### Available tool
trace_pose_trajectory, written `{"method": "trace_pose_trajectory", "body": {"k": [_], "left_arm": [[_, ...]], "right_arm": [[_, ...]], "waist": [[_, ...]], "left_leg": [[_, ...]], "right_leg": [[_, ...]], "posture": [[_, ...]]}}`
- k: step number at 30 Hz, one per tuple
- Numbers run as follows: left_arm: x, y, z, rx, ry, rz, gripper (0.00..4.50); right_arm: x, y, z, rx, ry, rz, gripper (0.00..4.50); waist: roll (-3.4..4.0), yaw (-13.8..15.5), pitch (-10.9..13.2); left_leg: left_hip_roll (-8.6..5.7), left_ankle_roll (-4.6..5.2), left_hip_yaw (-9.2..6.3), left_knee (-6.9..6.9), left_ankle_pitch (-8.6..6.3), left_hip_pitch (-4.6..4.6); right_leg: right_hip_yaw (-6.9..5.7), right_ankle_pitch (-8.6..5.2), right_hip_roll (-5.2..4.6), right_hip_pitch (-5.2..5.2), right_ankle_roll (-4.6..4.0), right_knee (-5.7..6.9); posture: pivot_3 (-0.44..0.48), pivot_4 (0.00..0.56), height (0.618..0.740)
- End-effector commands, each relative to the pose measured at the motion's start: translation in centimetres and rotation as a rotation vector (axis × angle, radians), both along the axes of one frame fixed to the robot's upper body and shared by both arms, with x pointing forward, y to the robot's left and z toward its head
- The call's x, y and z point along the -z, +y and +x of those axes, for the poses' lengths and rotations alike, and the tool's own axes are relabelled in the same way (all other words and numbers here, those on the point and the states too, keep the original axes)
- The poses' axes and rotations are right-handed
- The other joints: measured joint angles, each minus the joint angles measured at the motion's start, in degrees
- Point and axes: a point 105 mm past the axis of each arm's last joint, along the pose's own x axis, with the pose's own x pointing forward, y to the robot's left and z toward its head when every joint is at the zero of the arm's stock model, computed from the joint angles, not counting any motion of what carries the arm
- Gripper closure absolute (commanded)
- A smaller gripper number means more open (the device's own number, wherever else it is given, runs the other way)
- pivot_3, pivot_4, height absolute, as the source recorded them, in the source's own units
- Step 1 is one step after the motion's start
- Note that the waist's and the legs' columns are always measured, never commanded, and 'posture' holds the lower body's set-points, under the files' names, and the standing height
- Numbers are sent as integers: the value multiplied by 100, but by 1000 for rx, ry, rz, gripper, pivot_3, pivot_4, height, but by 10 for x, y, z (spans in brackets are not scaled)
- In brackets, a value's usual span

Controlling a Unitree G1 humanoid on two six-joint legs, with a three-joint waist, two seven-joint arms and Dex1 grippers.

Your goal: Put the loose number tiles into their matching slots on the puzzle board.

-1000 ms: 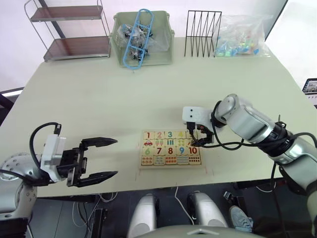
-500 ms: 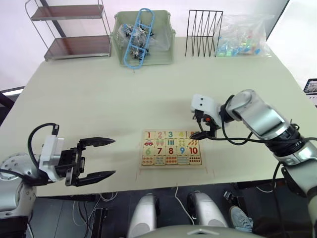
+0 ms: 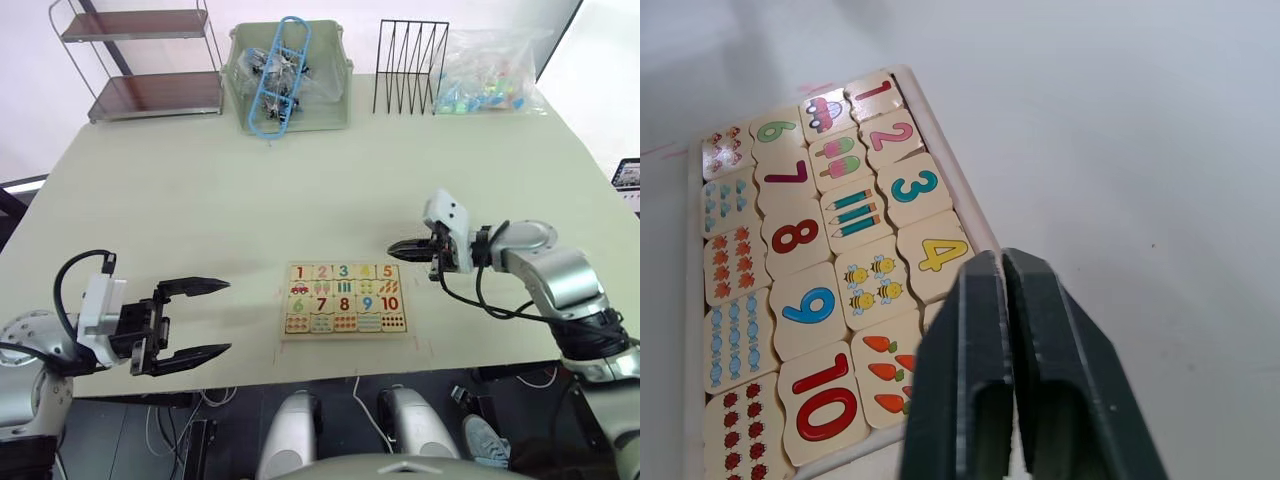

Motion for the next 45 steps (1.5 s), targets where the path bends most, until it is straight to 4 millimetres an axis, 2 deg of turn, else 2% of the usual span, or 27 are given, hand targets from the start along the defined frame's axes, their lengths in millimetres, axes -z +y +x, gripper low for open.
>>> {"method": "trace_pose_trajectory", "body": {"k": [1, 5, 11, 15, 17, 21, 27, 33, 42, 43, 44, 45], "left_arm": [[-2, 0, -3, 12, -21, -1, 0], [-1, -2, -2, 9, -23, -5, 0], [-1, -4, -3, 4, -23, -12, 0], [-2, -5, -3, 2, -25, -16, 0], [-2, -6, -2, -4, -28, -21, 0], [-1, -5, -1, -21, -28, -25, 0], [-1, -4, 1, -55, -30, -39, 0], [1, -5, 1, -116, -29, -67, 0], [12, 1, 7, -313, -26, -90, 0], [12, 0, 8, -343, -29, -105, 0], [12, 0, 10, -385, -35, -121, 0], [13, -1, 10, -414, -37, -135, 0]], "right_arm": [[-7, 4, -2, 4, -103, 65, 4426], [6, 8, -5, 30, -127, 98, 4426], [42, 2, -10, 48, -96, 33, 4426], [56, 0, -13, 55, -88, 20, 4426], [55, 0, -11, 71, -111, 46, 4426], [38, 1, -7, 98, -163, 134, 4426], [16, -9, -10, 146, -250, 206, 4426], [15, -24, -18, 234, -239, 235, 4426], [13, -61, -36, 374, -256, 284, 4426], [14, -66, -37, 396, -261, 281, 3924], [15, -72, -37, 422, -271, 272, 3694], [15, -78, -38, 447, -282, 268, 3125]], "waist": [[0, 0, 0], [0, -4, 0], [-1, 6, 0], [-6, 2, -3], [-7, 1, -4], [-7, 0, -4], [-6, 20, -3], [-7, 16, -3], [-8, 20, -3], [-8, 19, -3], [-8, 20, -3], [-8, 22, -3]], "left_leg": [[0, 0, 0, 0, 0, 0], [0, 0, 2, 0, 0, 1], [-1, 0, 3, 1, 0, 5], [-1, 0, 3, 1, 0, 10], [0, 0, 3, 1, 0, 15], [0, 0, 2, 1, 0, 15], [0, 0, 2, 1, 0, 13], [0, 0, 1, 1, 0, 13], [-1, 0, 1, 2, 0, 14], [-1, 0, 1, 2, 0, 16], [-1, 0, 1, 2, 0, 17], [0, 0, 0, 2, 0, 17]], "right_leg": [[0, 0, 0, 0, 0, 0], [1, 0, 3, 0, 1, 1], [1, -1, 2, 8, -1, -1], [1, -1, 4, 11, -1, 1], [1, -2, 4, 17, -1, 1], [1, -1, 5, 16, -1, 1], [2, -1, 4, 16, -1, 0], [3, -1, 2, 17, 0, 1], [6, -4, 2, 19, 3, 0], [6, -6, 2, 20, 7, 1], [6, -9, 3, 21, 11, 1], [7, -11, 2, 21, 16, 0]], "posture": [[0, 150, 740], [0, 150, 740], [0, 150, 740], [0, 150, 740], [0, 150, 740], [0, 150, 740], [0, 150, 740], [0, 150, 740], [0, 150, 740], [0, 150, 740], [0, 150, 740], [0, 150, 740]]}}
